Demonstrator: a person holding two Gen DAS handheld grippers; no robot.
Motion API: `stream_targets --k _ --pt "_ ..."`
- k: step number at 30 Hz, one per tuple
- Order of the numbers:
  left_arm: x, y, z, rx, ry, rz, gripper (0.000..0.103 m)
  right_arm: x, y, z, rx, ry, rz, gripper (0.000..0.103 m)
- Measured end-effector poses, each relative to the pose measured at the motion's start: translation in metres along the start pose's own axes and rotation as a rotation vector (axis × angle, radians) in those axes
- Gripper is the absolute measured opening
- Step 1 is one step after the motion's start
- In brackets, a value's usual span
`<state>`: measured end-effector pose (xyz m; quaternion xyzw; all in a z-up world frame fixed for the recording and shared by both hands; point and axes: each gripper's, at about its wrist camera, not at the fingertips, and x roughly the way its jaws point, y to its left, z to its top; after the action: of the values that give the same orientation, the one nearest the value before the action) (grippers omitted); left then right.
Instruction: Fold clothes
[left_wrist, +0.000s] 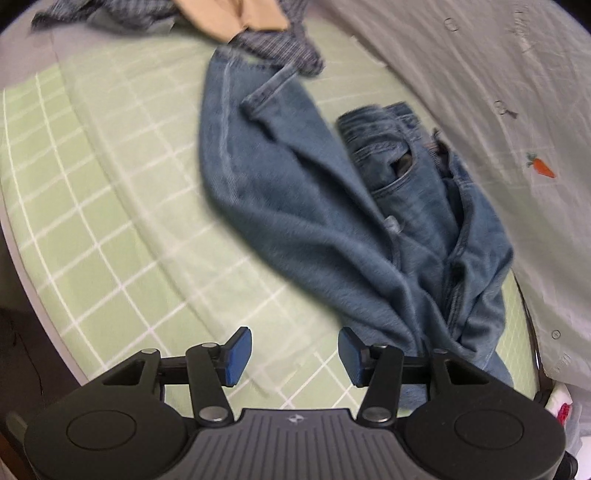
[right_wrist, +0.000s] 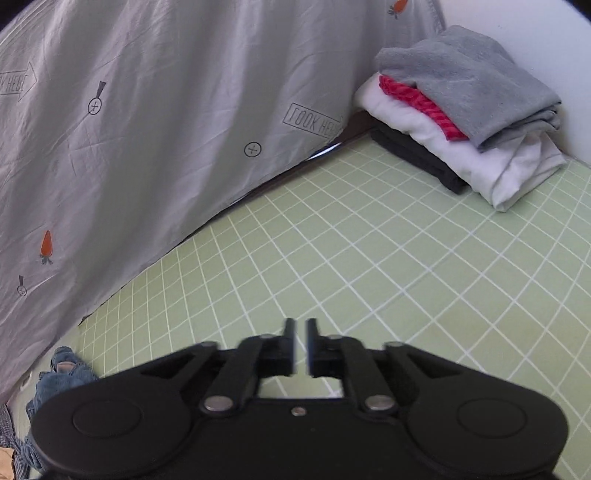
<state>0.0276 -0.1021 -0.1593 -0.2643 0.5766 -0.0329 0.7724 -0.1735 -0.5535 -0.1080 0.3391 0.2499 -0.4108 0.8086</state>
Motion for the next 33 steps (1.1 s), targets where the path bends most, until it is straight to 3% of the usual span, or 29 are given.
stream_targets --k 1,5,7,9,14,18,24,27,33 --pt "0.002 0.002 0.002 -0.011 0.007 0.006 0.053 -0.001 0.004 -0.005 -0.014 0.004 0.021 0.030" --pt "-0.003 0.003 0.009 0.010 -0.015 0.012 0.055 -0.001 0.031 -0.041 -0.073 0.063 0.097 0.058" --pt "-0.007 0.004 0.012 0.043 -0.030 0.016 0.064 0.002 0.053 -0.062 -0.119 0.086 0.079 0.089" --pt "-0.011 0.008 0.015 0.083 -0.046 0.033 0.074 0.001 0.069 -0.081 -0.164 0.069 0.043 0.103" --pt "-0.013 0.033 0.034 0.147 -0.048 0.083 0.095 -0.002 0.111 -0.129 -0.291 0.006 0.006 0.103" --pt "-0.016 0.055 0.059 0.172 -0.050 0.120 0.096 -0.004 0.146 -0.175 -0.335 0.022 -0.042 0.103" --pt "-0.013 0.077 0.085 0.234 -0.059 0.144 0.097 -0.008 0.178 -0.227 -0.255 0.052 -0.124 0.103" --pt "-0.003 0.084 0.092 0.263 -0.036 0.171 0.097 -0.015 0.185 -0.245 -0.231 0.078 -0.109 0.103" --pt "0.016 0.092 0.092 0.287 0.021 0.176 0.097 -0.024 0.192 -0.265 -0.236 0.137 0.019 0.103"
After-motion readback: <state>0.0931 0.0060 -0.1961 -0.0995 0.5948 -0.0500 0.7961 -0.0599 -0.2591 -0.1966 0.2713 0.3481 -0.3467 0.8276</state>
